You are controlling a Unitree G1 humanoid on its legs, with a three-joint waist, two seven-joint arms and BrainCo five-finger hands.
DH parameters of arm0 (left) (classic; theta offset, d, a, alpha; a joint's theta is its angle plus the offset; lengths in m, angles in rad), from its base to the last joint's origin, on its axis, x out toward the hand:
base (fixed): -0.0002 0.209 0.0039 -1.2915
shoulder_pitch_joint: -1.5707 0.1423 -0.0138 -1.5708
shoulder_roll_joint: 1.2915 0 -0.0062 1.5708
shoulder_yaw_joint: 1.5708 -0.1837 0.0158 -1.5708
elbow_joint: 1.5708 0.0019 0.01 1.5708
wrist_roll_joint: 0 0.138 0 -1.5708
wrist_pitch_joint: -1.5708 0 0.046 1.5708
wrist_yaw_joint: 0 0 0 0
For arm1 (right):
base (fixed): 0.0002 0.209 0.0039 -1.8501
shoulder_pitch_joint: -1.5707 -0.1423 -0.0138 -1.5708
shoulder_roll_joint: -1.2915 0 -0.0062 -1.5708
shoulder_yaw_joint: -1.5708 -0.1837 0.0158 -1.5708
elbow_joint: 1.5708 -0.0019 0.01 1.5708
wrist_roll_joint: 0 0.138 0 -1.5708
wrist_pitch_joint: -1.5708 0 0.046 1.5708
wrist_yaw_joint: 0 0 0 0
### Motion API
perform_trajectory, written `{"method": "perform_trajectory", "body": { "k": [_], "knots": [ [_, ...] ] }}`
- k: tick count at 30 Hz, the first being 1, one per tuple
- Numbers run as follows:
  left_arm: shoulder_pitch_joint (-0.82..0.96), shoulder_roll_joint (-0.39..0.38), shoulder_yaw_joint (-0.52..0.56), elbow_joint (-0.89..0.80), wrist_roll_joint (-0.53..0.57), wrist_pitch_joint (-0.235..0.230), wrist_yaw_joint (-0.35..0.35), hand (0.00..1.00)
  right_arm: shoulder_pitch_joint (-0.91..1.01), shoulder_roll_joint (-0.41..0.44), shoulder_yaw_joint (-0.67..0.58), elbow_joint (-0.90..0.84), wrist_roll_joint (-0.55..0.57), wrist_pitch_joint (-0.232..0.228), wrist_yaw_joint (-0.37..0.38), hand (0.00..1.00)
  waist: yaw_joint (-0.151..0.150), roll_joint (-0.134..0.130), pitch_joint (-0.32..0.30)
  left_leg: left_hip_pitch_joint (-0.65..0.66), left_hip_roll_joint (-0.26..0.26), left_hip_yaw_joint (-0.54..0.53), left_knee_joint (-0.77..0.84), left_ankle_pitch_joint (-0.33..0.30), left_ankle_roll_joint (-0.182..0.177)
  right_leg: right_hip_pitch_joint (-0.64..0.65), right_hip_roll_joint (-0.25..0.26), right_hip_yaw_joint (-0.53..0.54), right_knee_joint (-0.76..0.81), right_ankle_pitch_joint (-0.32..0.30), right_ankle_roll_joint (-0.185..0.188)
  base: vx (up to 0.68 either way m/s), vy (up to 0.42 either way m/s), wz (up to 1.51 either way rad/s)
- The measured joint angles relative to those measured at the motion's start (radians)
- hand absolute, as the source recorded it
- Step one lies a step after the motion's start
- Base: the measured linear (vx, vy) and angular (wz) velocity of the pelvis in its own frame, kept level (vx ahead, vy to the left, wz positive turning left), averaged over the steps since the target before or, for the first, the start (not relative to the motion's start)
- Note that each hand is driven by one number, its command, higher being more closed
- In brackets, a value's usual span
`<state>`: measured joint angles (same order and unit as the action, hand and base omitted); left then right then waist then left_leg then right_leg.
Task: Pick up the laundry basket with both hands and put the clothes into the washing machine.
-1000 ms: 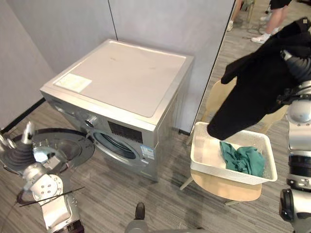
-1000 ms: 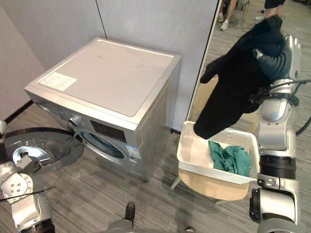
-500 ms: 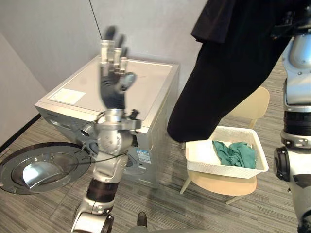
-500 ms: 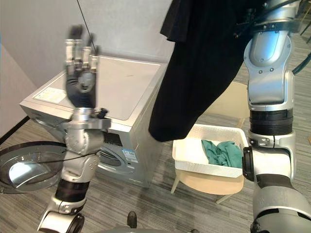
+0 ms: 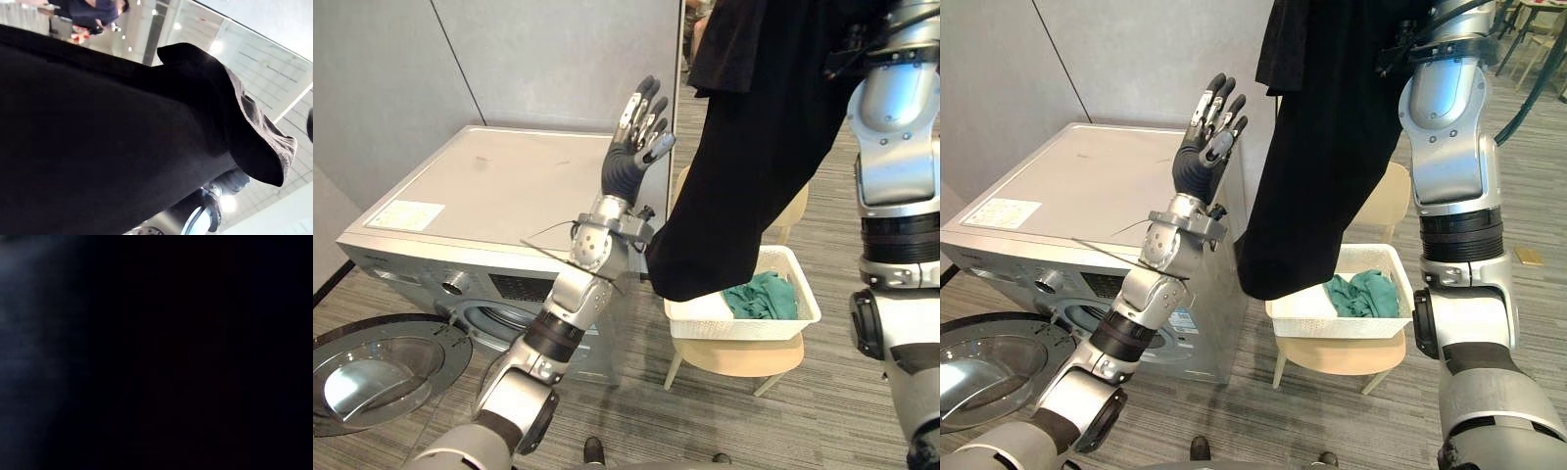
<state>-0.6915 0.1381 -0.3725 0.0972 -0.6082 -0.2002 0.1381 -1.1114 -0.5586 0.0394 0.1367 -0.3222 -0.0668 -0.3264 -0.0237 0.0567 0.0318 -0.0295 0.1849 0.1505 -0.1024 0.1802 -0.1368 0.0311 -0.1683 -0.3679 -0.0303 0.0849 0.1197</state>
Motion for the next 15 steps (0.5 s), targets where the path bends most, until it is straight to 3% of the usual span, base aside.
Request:
{"method": "perform_trajectory", "body": {
  "k": [8, 15],
  "knots": [
    [-0.095, -0.055, -0.085, 0.094, -0.002, 0.001, 0.000, 0.00, -0.006, 0.023, 0.018, 0.001, 0.009, 0.006, 0.001, 1.00, -0.014, -0.005, -0.037, -0.004, 0.010, 0.003, 0.006, -0.001, -0.001, -0.004, 0.012, 0.012, -0.005, 0.005, 0.000, 0.02, -0.015, -0.02],
    [-0.190, -0.115, -0.149, 0.198, 0.089, 0.023, -0.001, 0.00, -0.061, 0.041, 0.036, 0.002, 0.010, 0.004, 0.002, 1.00, -0.021, -0.006, -0.037, -0.002, 0.011, 0.019, 0.006, -0.001, -0.001, -0.019, 0.010, 0.023, 0.005, 0.004, 0.001, -0.01, -0.001, -0.07]
  ]
}}
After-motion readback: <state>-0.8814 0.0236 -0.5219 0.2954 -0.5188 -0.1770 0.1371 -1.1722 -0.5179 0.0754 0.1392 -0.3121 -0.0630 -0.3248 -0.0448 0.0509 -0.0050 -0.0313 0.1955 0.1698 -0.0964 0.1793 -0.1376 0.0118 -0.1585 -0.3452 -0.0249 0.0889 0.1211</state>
